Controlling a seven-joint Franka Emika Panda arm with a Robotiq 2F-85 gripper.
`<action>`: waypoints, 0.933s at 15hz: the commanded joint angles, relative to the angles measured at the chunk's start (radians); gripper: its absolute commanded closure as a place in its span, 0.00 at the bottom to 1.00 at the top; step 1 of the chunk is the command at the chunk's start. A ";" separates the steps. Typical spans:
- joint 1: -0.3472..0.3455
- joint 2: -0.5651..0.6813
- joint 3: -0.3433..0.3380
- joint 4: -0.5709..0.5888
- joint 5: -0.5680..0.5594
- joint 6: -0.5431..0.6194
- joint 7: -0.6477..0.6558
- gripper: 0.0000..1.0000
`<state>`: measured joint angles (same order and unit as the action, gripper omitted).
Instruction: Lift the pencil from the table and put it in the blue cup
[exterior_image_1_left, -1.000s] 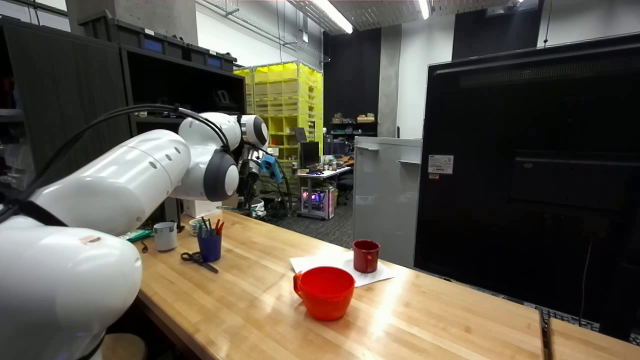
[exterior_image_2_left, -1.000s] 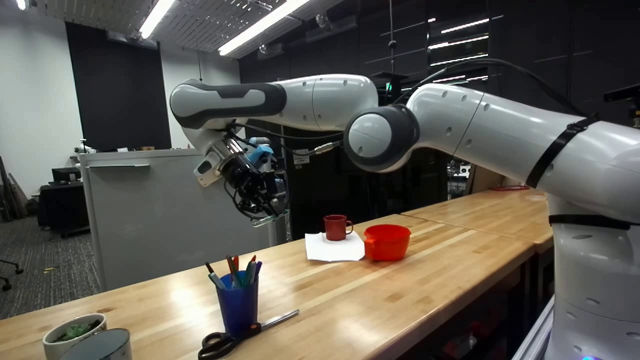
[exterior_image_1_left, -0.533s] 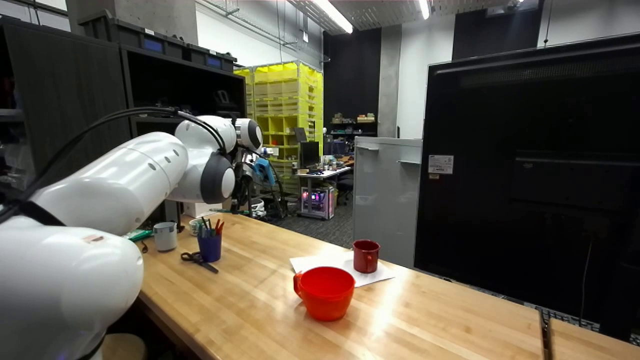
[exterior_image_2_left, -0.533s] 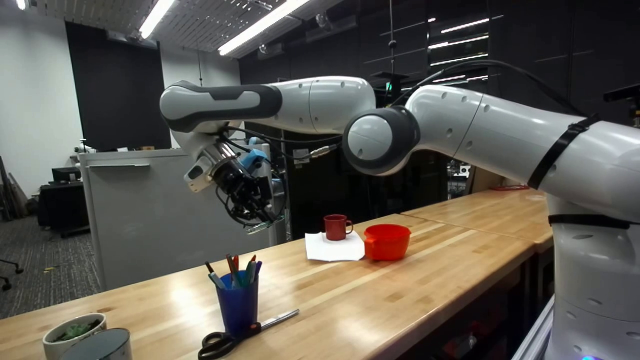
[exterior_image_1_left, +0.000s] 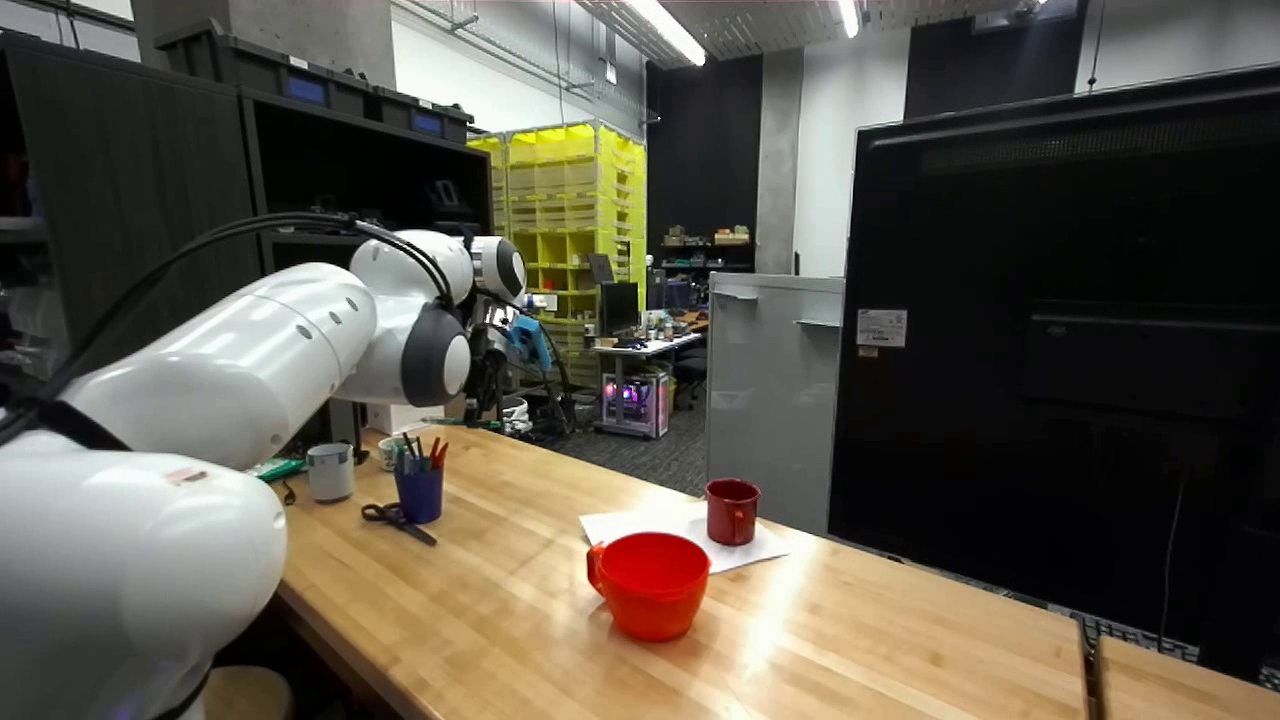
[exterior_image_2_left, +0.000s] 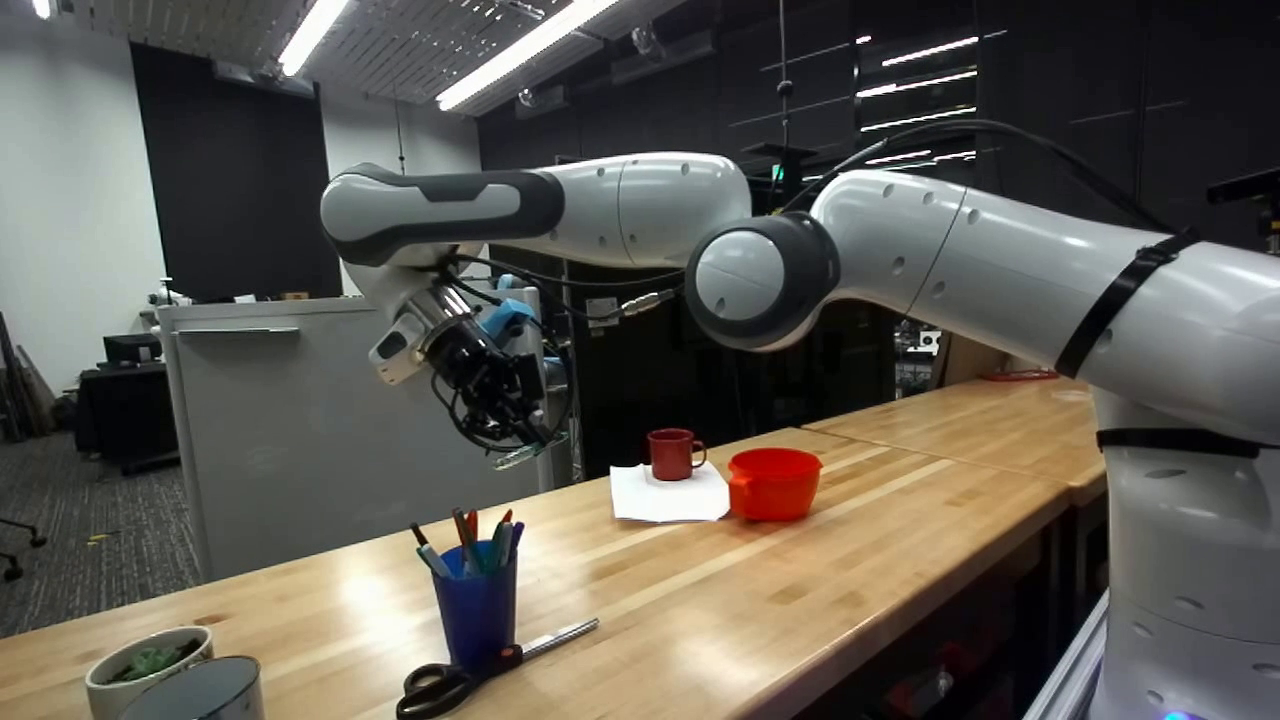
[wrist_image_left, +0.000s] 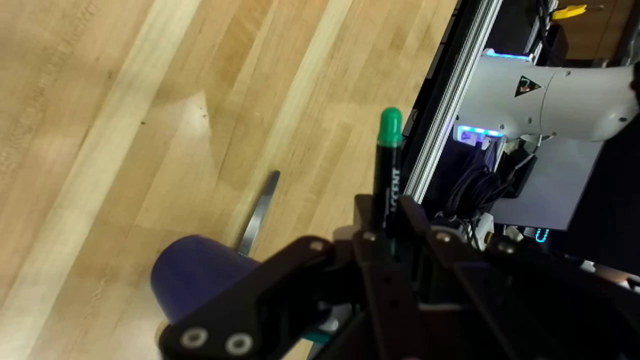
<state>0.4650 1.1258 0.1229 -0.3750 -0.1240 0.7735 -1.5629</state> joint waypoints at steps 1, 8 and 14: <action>0.040 -0.007 -0.026 0.014 -0.051 0.043 -0.035 0.97; 0.102 -0.015 -0.058 -0.010 -0.106 0.164 -0.015 0.97; 0.120 -0.009 -0.104 -0.005 -0.148 0.175 -0.008 0.97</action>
<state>0.5655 1.1248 0.0499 -0.3734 -0.2389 0.9393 -1.5778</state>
